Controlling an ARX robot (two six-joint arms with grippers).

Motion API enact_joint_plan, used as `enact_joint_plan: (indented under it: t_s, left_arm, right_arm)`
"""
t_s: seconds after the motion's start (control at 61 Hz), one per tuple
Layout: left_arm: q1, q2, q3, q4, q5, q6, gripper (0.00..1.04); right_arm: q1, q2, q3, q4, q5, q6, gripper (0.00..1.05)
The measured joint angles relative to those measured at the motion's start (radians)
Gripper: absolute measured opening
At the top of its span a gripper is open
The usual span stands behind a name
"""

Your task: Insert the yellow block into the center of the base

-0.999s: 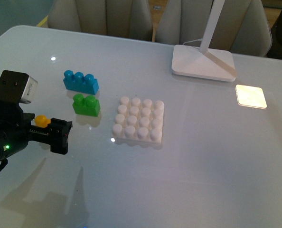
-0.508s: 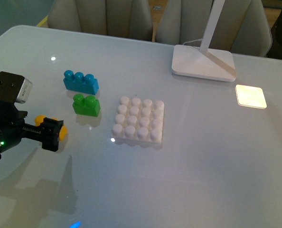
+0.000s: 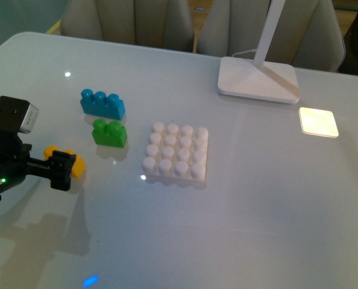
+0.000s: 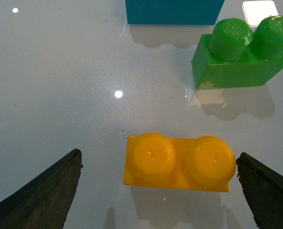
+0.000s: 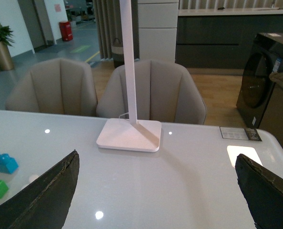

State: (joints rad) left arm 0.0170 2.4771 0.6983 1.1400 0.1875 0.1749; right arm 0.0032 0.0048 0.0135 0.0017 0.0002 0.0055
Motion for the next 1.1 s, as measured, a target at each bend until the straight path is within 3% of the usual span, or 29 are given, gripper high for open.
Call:
enact_joint_plan:
  t_s: [1.098]
  left_arm:
    - [-0.02,0.063,0.063,-0.059,-0.004,-0.014,0.97]
  right_arm:
    - [0.0,0.0,0.0,0.0,0.0,0.0,0.96]
